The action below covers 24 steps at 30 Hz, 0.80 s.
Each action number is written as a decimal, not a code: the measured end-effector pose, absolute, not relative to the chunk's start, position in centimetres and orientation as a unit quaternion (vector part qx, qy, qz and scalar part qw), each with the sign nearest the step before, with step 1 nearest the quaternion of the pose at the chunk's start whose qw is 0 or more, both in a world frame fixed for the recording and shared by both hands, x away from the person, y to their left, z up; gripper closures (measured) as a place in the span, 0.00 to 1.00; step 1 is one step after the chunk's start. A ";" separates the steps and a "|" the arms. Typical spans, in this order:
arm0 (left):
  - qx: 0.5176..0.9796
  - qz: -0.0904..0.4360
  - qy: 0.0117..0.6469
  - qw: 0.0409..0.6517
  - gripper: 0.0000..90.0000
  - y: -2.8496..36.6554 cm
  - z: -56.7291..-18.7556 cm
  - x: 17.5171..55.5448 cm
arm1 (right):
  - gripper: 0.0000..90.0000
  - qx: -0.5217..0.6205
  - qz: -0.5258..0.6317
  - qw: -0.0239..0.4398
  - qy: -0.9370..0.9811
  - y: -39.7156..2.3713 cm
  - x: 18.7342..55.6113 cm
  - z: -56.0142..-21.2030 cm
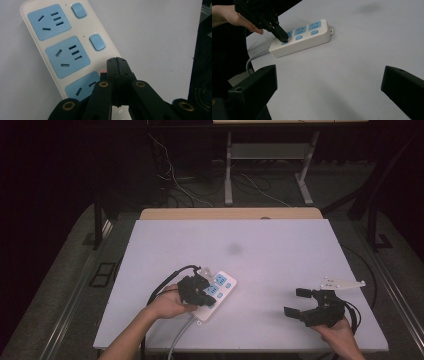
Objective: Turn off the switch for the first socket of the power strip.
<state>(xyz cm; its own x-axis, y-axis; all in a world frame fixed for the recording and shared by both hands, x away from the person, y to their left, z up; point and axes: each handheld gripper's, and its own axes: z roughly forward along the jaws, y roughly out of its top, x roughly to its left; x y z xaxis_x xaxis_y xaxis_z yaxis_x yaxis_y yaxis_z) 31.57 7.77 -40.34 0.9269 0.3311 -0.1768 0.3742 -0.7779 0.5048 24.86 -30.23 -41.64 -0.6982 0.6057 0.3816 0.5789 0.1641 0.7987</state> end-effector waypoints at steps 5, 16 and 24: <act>0.941 -0.035 0.187 0.279 1.00 7.8 -40.4 31.4 | 0.00 0.391 0.519 0.016 0.760 -30.4 24.8 -41.6; 0.937 -0.039 0.194 0.289 0.99 8.1 -40.5 31.4 | 0.00 0.394 0.519 0.017 0.758 -30.5 25.0 -41.7; 0.935 -0.027 0.193 0.296 0.99 8.1 -39.9 31.4 | 0.00 0.393 0.521 0.020 0.757 -30.6 24.9 -41.6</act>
